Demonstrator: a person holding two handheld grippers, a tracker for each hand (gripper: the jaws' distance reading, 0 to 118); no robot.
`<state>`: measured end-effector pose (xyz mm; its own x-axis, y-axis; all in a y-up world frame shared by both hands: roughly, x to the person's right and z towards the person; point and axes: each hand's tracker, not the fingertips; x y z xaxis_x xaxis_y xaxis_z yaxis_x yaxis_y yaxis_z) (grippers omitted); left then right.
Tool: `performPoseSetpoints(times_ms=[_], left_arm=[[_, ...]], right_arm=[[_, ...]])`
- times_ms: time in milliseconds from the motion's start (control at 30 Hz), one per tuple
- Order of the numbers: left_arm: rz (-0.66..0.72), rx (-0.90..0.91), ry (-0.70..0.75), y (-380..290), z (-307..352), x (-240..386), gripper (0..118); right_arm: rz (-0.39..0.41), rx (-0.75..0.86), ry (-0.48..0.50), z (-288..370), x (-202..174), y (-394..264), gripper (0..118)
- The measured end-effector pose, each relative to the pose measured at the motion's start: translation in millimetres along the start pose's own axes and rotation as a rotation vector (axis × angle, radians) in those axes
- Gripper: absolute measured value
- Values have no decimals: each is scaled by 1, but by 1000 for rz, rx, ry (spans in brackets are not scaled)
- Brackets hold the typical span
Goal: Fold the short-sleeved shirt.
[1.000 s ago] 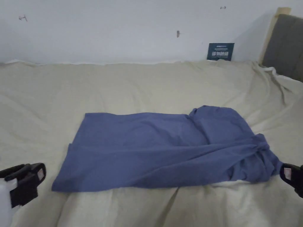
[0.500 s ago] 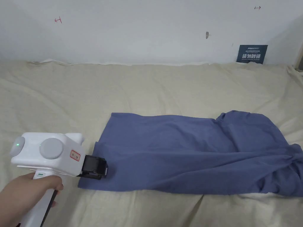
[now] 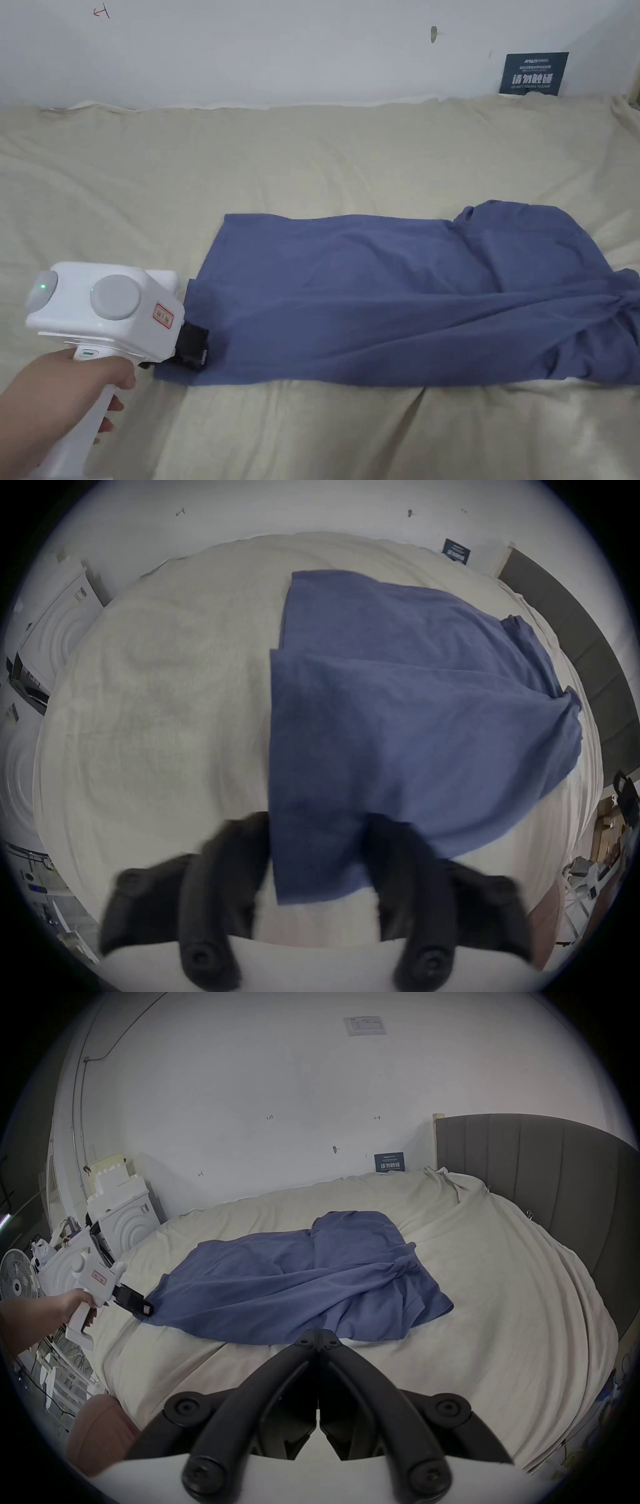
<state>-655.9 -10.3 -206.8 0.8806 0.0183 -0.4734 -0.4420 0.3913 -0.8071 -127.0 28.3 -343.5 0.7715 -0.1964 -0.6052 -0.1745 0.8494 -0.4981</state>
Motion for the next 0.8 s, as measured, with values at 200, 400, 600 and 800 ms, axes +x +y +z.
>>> performPoseSetpoints(times_ms=[200, 400, 600, 800], left_arm=[[-31, 0, -14, 6, -1, 0, 10], [-50, 29, -10, 10, 15, 1, 10], [-55, 64, -17, 15, 29, 1, 10], [-65, 60, -12, 15, 30, 4, 10]], right_arm=[[33, 18, 4, -2, 3, 15, 0], [16, -135, -64, -28, 49, 75, 0], [-115, -439, -24, -87, 97, 109, 40], [-283, -526, -147, -129, 128, 108, 108]])
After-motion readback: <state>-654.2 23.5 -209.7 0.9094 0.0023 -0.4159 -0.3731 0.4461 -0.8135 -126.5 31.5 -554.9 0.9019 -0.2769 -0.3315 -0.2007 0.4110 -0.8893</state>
